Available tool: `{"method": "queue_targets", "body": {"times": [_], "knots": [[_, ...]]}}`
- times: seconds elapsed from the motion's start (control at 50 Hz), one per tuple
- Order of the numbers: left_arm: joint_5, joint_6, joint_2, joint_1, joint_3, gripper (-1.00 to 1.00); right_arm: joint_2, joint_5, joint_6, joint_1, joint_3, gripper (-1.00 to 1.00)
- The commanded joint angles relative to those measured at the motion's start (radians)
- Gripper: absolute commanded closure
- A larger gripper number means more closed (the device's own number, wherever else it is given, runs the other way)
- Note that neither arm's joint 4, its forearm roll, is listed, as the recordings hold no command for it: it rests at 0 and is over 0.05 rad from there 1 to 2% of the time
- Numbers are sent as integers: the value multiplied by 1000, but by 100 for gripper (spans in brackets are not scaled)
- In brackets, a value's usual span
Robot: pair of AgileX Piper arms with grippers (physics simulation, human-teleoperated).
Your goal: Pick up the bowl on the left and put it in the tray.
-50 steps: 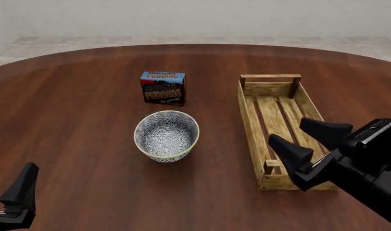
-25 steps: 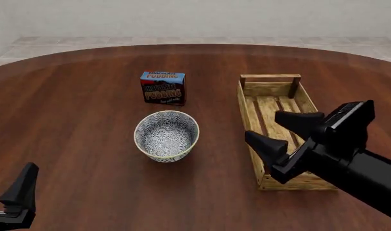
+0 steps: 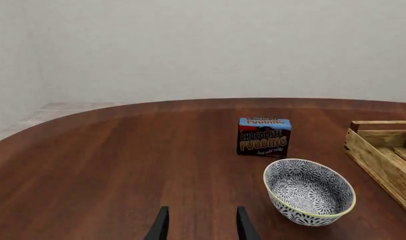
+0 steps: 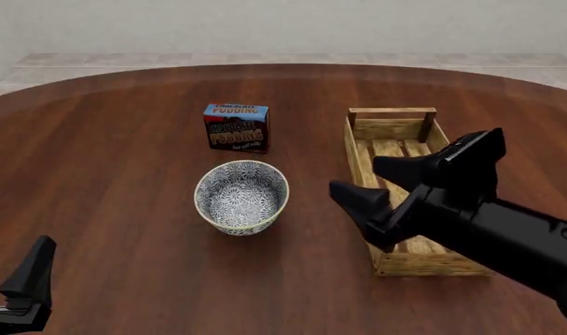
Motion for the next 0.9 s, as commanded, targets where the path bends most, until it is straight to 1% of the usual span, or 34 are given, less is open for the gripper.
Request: {"method": "queue_targets", "body": {"times": [0.02, 0.14, 0.26, 0.36, 0.52, 0.56, 0.74, 0.9], "knots": [[0, 0, 0, 0, 0, -100, 80, 12, 52, 0, -62, -100], [0, 0, 0, 0, 0, -100, 111, 21, 86, 19, -84, -100], [0, 0, 0, 0, 0, -100, 141, 10, 66, 16, -101, -100], [0, 0, 0, 0, 0, -100, 168, 0, 67, 27, -112, -100], [0, 0, 0, 0, 0, -100, 200, -7, 83, 42, -126, -100], [0, 0, 0, 0, 0, -100, 211, -10, 96, 46, -128, -100], [0, 0, 0, 0, 0, -100, 245, -16, 97, 49, -151, -100], [0, 0, 0, 0, 0, -100, 271, -24, 101, 34, -183, -100]]}}
